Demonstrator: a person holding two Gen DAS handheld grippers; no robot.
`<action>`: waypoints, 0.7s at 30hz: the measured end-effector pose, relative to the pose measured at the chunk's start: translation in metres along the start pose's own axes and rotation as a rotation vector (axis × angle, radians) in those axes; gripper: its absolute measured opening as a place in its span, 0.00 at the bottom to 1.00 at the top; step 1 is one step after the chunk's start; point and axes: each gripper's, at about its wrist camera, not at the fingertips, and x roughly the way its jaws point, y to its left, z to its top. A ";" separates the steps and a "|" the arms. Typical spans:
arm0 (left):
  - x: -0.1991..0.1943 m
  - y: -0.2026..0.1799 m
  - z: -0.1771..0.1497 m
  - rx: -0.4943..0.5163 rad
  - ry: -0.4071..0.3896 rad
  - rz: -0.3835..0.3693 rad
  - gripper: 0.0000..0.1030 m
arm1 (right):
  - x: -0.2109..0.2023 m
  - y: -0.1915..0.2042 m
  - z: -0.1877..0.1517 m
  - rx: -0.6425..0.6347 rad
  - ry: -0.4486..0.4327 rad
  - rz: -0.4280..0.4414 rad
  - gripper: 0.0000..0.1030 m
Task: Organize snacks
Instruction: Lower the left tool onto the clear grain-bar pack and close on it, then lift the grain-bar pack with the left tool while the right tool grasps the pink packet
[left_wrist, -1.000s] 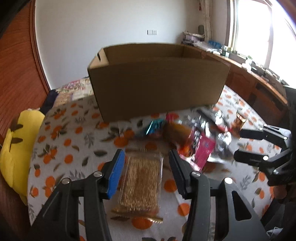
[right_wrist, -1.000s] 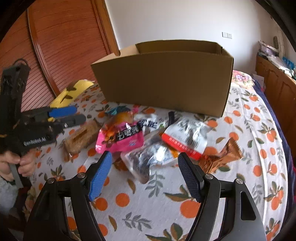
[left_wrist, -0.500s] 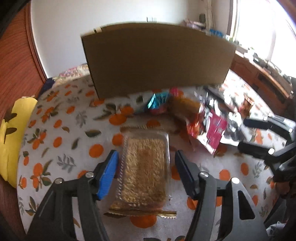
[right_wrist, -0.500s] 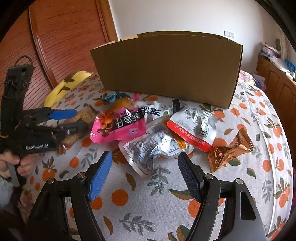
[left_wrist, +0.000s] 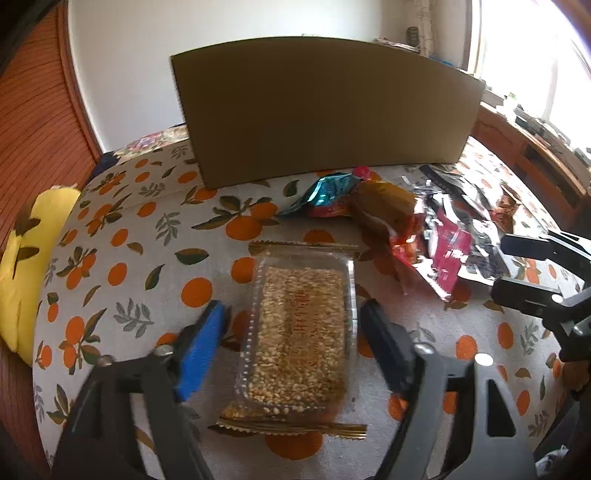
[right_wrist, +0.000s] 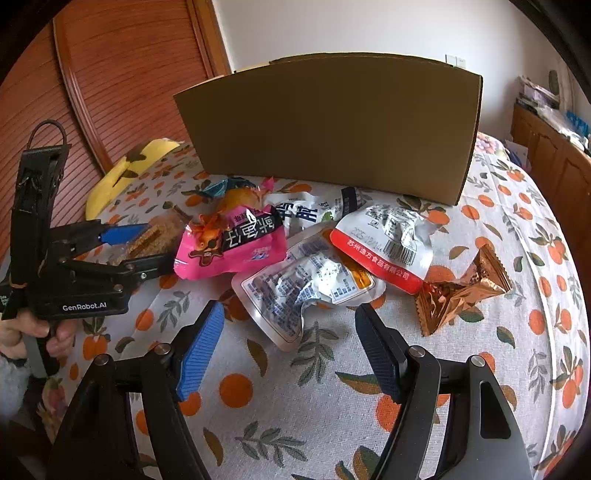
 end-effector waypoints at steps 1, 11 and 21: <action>0.000 0.001 0.000 -0.008 0.000 -0.005 0.80 | 0.000 0.000 0.000 0.004 0.000 -0.001 0.73; -0.010 -0.002 -0.004 -0.017 -0.020 -0.006 0.46 | -0.005 0.001 0.008 -0.014 -0.010 -0.003 0.73; -0.039 0.007 -0.007 -0.070 -0.092 -0.078 0.44 | 0.011 0.032 0.058 -0.089 0.017 0.017 0.73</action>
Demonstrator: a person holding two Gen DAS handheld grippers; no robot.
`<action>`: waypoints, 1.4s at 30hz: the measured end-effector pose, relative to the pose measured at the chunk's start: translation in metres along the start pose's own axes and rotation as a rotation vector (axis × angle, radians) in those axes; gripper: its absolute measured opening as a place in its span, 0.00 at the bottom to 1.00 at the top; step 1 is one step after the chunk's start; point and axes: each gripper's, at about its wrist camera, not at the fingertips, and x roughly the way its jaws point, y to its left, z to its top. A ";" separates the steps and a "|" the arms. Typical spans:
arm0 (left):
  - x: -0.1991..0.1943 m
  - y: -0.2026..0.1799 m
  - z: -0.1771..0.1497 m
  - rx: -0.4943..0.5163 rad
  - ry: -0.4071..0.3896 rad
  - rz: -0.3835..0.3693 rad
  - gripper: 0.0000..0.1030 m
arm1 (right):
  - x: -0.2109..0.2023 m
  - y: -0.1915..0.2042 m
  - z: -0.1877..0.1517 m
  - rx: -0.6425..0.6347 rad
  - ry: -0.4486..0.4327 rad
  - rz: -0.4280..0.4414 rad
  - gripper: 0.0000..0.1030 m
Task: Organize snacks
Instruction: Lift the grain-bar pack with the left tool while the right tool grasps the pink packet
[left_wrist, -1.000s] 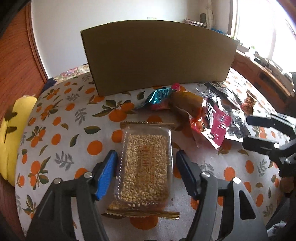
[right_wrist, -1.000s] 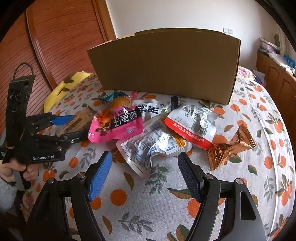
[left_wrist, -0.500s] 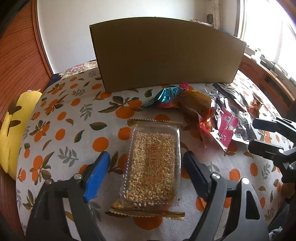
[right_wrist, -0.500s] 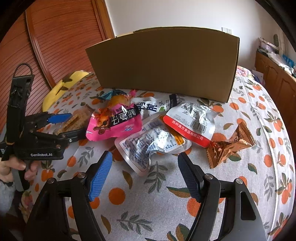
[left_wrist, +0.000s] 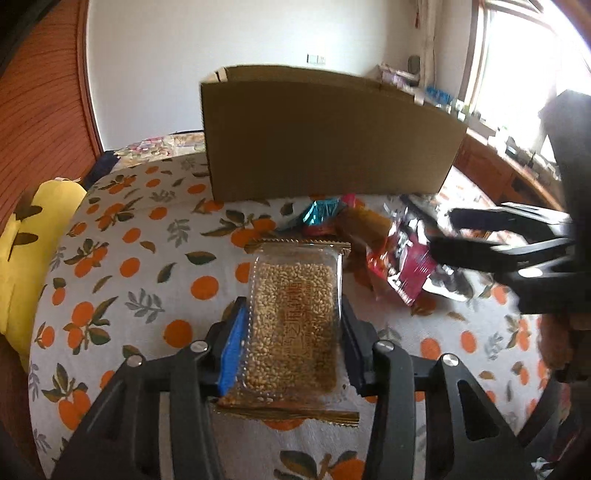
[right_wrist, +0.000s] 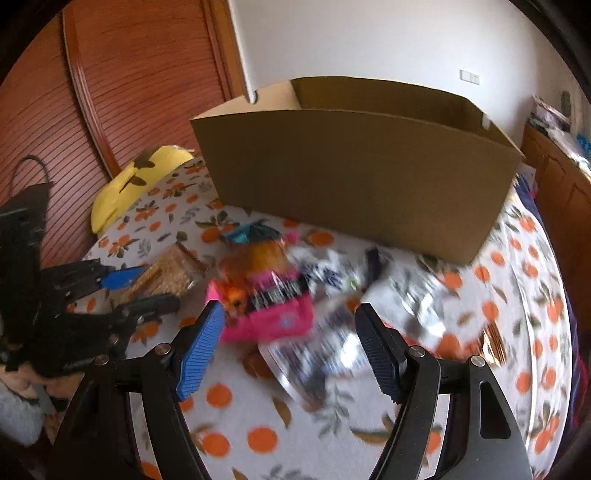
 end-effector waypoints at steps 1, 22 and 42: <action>-0.004 0.002 0.001 -0.005 -0.009 -0.001 0.44 | 0.006 0.003 0.005 -0.006 0.012 0.003 0.73; -0.047 0.017 -0.016 -0.025 -0.081 0.006 0.44 | 0.090 0.039 0.038 -0.155 0.216 -0.094 0.68; -0.089 -0.002 -0.024 -0.004 -0.120 0.025 0.44 | 0.045 0.053 0.024 -0.132 0.191 -0.100 0.32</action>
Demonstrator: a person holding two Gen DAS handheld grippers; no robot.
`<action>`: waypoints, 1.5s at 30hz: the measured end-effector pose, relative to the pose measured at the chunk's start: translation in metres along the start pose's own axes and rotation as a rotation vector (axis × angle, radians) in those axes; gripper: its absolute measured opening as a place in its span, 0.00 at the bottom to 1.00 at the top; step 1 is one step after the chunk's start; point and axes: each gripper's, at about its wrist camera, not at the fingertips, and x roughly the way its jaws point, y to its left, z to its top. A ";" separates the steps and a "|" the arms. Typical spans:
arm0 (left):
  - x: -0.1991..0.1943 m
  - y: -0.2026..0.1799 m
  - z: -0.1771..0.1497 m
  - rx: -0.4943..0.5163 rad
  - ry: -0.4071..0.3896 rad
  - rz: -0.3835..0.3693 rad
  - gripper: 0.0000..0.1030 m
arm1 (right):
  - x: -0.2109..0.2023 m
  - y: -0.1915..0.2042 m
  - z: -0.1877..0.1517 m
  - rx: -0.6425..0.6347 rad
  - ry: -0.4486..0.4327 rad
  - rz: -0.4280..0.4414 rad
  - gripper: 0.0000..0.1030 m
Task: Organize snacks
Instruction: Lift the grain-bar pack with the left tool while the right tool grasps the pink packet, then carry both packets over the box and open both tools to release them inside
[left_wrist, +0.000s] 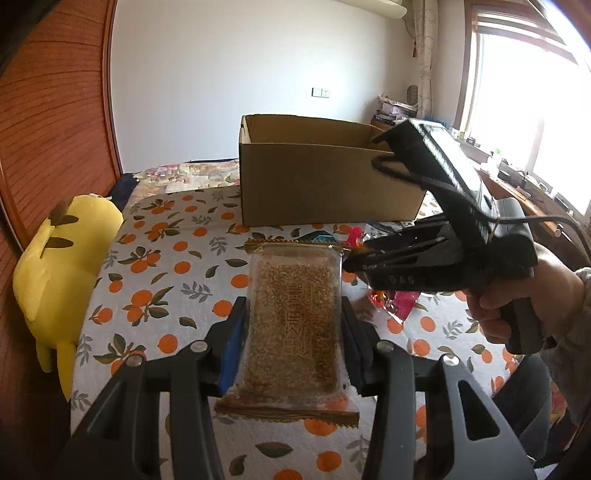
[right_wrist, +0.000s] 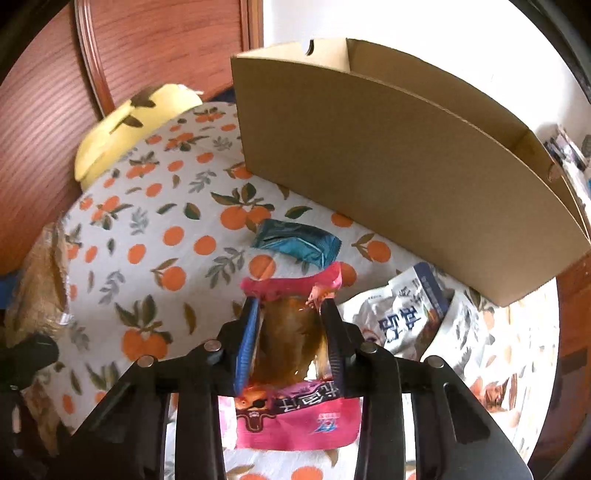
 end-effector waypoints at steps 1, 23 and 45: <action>-0.002 -0.001 0.000 0.002 -0.001 0.004 0.44 | 0.000 0.002 -0.002 -0.007 0.003 0.000 0.31; -0.014 -0.015 0.019 0.005 -0.049 0.023 0.44 | -0.055 -0.006 -0.009 0.014 -0.134 0.026 0.31; 0.015 -0.038 0.051 0.009 -0.085 -0.026 0.44 | -0.095 -0.048 -0.029 0.052 -0.241 0.055 0.31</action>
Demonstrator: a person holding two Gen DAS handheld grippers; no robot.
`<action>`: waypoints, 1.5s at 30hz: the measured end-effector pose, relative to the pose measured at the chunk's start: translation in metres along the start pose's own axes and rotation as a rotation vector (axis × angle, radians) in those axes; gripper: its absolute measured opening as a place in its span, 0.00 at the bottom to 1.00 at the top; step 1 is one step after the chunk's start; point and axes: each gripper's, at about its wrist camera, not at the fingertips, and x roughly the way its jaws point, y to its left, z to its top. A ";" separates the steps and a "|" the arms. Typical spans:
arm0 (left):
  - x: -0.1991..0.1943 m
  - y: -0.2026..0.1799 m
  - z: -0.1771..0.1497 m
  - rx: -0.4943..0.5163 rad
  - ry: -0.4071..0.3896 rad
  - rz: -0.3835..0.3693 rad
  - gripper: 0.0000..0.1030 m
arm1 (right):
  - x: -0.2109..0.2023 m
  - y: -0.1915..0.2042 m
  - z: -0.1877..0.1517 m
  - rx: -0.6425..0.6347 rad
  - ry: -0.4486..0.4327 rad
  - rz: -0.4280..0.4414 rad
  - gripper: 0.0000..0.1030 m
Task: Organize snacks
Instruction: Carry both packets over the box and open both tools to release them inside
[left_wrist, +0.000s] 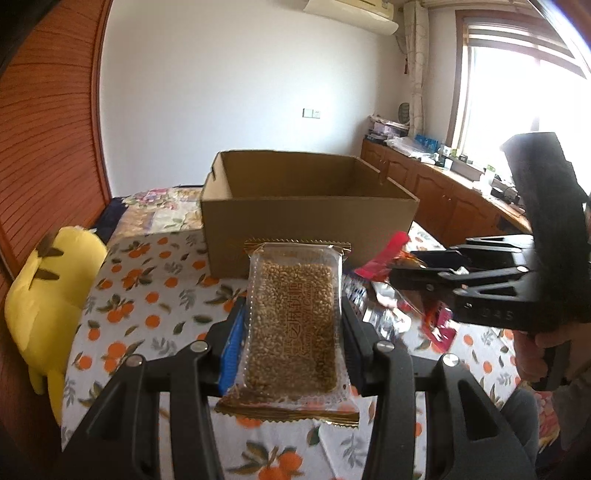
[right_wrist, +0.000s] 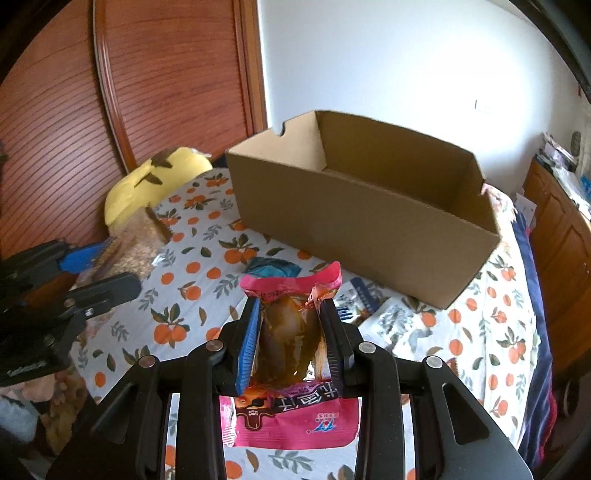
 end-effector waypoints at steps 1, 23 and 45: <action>0.003 -0.002 0.005 0.005 -0.005 -0.005 0.44 | -0.006 -0.003 0.002 0.000 -0.010 -0.005 0.31; 0.096 0.003 0.129 0.124 -0.080 -0.011 0.44 | -0.002 -0.075 0.108 -0.098 -0.177 -0.057 0.32; 0.177 0.031 0.131 0.071 0.013 0.008 0.47 | 0.103 -0.124 0.108 -0.058 -0.103 -0.079 0.32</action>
